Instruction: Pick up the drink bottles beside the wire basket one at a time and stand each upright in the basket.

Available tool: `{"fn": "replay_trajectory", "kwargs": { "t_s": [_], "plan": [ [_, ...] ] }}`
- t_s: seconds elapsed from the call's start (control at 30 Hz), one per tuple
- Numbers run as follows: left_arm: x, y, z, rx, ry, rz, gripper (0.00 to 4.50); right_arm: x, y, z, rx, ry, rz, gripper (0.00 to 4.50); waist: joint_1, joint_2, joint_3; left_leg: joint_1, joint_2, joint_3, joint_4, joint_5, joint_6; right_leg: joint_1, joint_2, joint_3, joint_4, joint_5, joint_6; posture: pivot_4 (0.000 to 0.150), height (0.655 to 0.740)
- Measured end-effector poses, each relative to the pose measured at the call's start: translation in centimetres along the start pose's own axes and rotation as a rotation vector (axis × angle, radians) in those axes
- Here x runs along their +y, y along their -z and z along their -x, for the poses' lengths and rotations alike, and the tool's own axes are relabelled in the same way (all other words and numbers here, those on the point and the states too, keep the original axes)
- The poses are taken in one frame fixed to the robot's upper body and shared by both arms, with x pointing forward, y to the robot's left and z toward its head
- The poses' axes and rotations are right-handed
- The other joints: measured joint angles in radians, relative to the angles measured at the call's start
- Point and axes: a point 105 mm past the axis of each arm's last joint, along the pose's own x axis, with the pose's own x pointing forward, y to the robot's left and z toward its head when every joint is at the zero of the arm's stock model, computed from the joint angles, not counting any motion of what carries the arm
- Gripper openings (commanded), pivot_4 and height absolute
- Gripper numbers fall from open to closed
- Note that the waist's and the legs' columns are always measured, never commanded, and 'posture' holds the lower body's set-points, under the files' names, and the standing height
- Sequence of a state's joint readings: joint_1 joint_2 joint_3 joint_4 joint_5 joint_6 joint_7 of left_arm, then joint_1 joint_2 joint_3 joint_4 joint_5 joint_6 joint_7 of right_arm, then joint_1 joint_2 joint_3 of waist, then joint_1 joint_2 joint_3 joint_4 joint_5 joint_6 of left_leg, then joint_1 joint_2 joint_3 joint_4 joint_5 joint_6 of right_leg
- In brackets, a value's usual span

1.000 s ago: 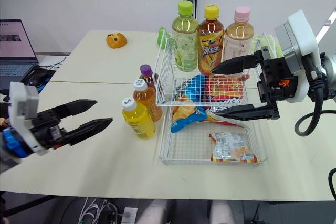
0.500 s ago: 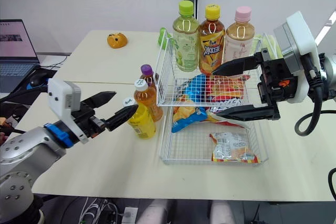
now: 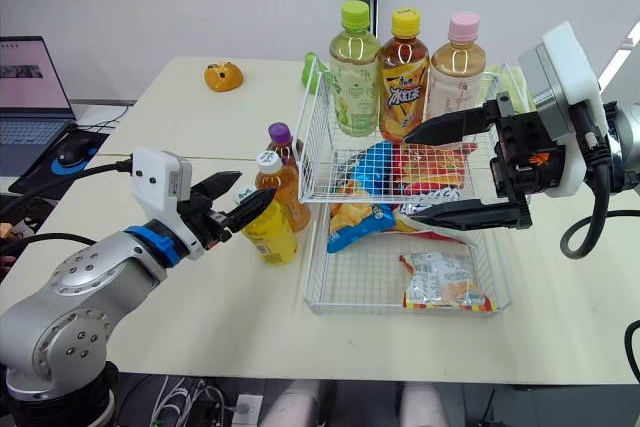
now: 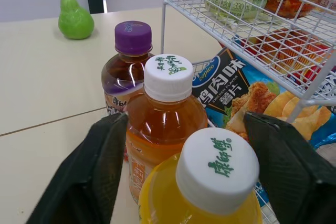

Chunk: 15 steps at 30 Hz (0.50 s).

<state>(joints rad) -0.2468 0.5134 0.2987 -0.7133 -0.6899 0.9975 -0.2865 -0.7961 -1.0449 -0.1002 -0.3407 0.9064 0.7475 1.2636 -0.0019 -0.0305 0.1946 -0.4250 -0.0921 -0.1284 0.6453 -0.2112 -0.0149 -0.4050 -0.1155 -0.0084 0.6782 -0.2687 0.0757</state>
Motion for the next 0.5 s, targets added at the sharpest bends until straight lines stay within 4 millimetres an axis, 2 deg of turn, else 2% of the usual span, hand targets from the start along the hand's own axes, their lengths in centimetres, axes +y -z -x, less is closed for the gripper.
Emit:
{"fn": "replay_trajectory", "kwargs": {
  "t_s": [0.13, 0.4, 0.5],
  "plan": [
    [-0.4, 0.3, 0.1, 0.006, 0.02, 0.009, 1.37, 0.1, -0.2, 0.1, -0.003, 0.008, 0.009, 4.5, 0.0, 0.0, 0.0, 0.0, 0.0, 0.0, 0.0, 0.0, 0.0, 0.0, 0.0, 0.0, 0.0, 0.0, 0.0, 0.15, 0.74],
    [-0.3, 0.4, 1.0, 0.008, 0.031, -0.002, 1.37, 0.1, -0.1, 0.3, -0.007, 0.03, 0.008, 4.5, 0.0, 0.0, 0.0, 0.0, 0.0, 0.0, 0.0, 0.0, 0.0, 0.0, 0.0, 0.0, -0.001, 0.0, 0.0, 0.15, 0.74],
    [0.0, -0.3, 1.8, 0.011, 0.083, -0.007, 1.37, 0.1, -0.1, 0.6, 0.001, 0.045, 0.01, 4.5, 0.0, 0.0, 0.0, -0.001, 0.0, 0.0, -0.001, 0.0, 0.0, -0.001, 0.0, 0.0, -0.001, 0.0, 0.0, 0.15, 0.74]
  ]
}}
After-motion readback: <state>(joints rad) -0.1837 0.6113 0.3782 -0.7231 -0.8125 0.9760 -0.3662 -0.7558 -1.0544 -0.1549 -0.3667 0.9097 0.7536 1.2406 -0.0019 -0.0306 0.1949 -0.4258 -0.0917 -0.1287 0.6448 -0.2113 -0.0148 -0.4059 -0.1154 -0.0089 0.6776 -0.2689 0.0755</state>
